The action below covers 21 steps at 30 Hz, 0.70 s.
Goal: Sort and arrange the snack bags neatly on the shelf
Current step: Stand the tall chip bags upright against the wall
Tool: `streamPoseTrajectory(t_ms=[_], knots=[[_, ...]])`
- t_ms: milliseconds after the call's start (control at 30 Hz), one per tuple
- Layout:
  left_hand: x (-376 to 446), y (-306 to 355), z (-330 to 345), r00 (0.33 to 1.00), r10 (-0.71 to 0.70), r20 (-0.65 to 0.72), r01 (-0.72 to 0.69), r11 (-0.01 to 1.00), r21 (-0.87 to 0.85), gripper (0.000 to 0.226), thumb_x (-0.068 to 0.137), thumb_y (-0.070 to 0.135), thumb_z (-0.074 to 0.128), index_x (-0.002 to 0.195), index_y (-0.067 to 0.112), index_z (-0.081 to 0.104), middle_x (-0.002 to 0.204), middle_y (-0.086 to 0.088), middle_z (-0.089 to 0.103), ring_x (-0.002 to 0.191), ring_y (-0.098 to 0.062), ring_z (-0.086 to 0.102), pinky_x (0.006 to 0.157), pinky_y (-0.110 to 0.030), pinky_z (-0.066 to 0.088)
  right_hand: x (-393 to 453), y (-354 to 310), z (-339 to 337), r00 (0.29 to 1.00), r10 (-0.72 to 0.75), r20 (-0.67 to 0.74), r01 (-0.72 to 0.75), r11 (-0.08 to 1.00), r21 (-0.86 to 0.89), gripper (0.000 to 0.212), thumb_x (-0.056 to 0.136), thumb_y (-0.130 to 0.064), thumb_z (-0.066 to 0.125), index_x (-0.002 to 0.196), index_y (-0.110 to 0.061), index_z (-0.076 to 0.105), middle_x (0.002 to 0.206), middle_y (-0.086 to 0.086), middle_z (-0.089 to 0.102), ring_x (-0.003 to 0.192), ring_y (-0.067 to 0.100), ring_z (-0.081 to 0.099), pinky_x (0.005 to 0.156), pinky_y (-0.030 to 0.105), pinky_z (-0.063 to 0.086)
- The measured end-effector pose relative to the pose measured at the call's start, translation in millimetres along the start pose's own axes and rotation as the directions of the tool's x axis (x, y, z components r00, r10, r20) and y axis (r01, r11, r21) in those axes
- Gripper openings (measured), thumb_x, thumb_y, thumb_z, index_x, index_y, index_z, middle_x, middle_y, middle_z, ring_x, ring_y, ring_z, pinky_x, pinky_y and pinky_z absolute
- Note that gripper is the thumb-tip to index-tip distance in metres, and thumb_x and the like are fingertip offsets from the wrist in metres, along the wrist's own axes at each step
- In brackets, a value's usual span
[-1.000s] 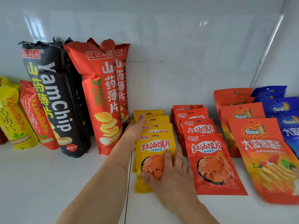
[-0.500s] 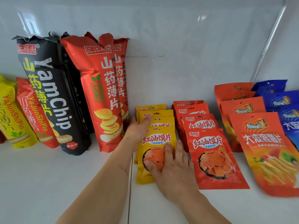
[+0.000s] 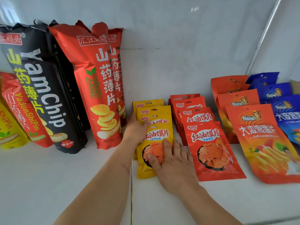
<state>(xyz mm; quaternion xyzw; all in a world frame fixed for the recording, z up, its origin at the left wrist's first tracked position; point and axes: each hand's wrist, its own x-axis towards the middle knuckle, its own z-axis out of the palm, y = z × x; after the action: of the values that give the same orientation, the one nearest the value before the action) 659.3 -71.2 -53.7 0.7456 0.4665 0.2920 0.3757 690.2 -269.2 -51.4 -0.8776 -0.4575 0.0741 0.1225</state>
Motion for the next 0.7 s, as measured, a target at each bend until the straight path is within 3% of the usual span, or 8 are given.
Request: streamPoseTrajectory(t_ms=[267,467,600,700], knots=[[-24.0,18.5,-10.5,0.995,-0.092,-0.025,0.092,0.995,0.023,0.064,0.100,0.052,0.050,0.145,0.009,0.037,0.141,-0.014,0.056,0.126,-0.036,0.056,0.103,-0.045,0.048,-2.5,2.1,-1.4,0.999,-0.017,-0.049,0.019,0.999,0.043,0.086,0.089,-0.077,0.014,0.157,-0.027,-0.003,0.165,0.010,0.001,0.152,0.029,0.003,0.121,0.044,0.007],[-84.1,28.0,-34.4,0.997,-0.055,-0.062,0.058,0.997,0.054,0.048,0.104,0.043,0.045,0.138,0.009,0.049,0.136,-0.008,0.059,0.124,-0.033,0.056,0.102,-0.039,0.047,-7.2,5.6,-0.3,0.990,-0.041,-0.136,0.057,0.991,0.118,0.082,0.092,-0.074,0.016,0.157,-0.026,0.002,0.165,0.012,-0.002,0.152,0.030,0.001,0.121,0.045,0.009],[-122.1,11.8,-60.0,0.970,-0.024,-0.243,0.061,0.987,0.146,0.030,0.103,0.038,0.045,0.110,0.016,0.066,0.105,-0.005,0.068,0.095,-0.027,0.063,0.080,-0.035,0.053,-14.3,5.6,-6.6,0.969,-0.086,-0.233,0.127,0.978,0.167,0.080,0.092,-0.071,0.014,0.157,-0.024,0.012,0.165,0.011,0.002,0.152,0.029,0.003,0.121,0.045,0.012],[-133.8,-6.0,-76.8,0.893,0.001,-0.451,0.041,0.996,0.082,0.032,0.101,0.039,0.051,0.118,0.015,0.061,0.116,-0.004,0.060,0.101,-0.026,0.059,0.084,-0.039,0.052,-20.5,-5.2,-22.7,0.900,-0.161,-0.405,0.262,0.942,0.208,0.074,0.093,-0.065,0.026,0.153,-0.021,0.027,0.163,0.008,0.018,0.150,0.025,0.016,0.119,0.042,0.020]])
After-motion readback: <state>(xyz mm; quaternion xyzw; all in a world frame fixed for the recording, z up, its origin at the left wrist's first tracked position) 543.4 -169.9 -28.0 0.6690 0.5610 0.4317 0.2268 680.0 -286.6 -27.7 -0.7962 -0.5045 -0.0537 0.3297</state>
